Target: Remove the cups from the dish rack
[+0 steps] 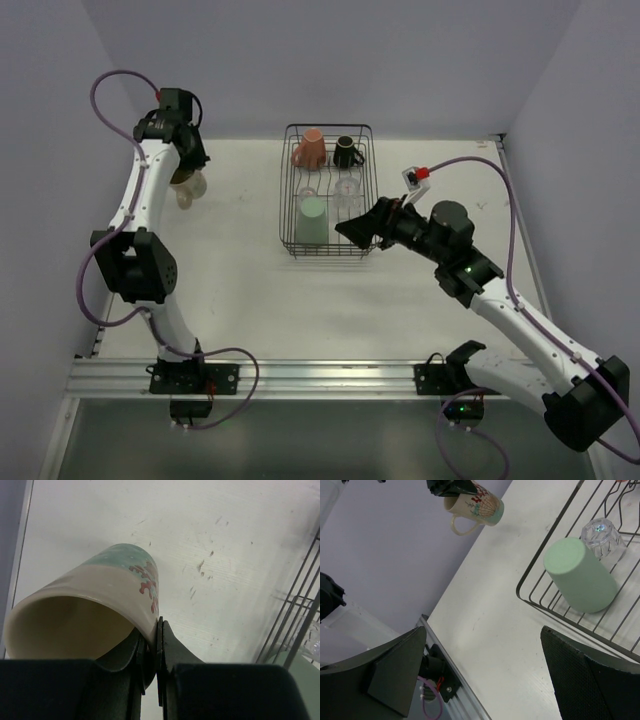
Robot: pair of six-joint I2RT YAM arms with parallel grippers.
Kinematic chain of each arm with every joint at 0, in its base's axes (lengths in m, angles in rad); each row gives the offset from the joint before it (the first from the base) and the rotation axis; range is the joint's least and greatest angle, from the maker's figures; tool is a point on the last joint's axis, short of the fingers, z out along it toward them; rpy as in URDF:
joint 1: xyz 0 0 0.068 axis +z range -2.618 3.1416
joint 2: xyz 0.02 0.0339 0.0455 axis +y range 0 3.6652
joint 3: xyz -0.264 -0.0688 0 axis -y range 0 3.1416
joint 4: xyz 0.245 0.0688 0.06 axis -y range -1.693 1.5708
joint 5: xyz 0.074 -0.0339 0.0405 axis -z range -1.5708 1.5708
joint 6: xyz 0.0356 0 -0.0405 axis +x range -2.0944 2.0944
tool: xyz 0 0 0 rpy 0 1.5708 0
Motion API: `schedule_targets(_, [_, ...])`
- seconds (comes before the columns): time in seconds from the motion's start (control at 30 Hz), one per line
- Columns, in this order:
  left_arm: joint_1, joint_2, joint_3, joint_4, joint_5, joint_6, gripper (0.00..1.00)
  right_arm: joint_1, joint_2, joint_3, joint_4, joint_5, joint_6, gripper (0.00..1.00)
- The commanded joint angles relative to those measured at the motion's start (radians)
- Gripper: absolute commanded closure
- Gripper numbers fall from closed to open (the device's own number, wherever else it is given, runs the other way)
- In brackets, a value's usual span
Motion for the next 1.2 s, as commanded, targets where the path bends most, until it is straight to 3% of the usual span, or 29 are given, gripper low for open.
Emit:
schedule_targets(0.0, [0.010, 0.031, 0.065, 0.015, -0.030, 0.060, 1.00, 0.020, 0.011, 0.011, 0.001, 0.035, -0.029, 0.01])
schedule_targets(0.43, [0.018, 0.102, -0.030, 0.097, -0.039, 0.067, 1.00, 0.056, 0.047, 0.039, -0.019, 0.078, -0.050, 0.01])
schedule_targets(0.83, [0.018, 0.153, -0.029, 0.114, -0.065, 0.078, 0.99, 0.076, 0.051, 0.036, -0.008, 0.083, -0.050, 0.01])
schedule_targets(0.87, [0.018, 0.153, -0.026, 0.114, -0.068, 0.080, 0.89, 0.074, 0.056, 0.036, -0.009, 0.083, -0.052, 0.01])
schedule_targets(1.17, [0.053, 0.147, -0.010, 0.111, -0.091, 0.097, 0.56, 0.077, 0.059, 0.046, -0.015, 0.093, -0.055, 0.01])
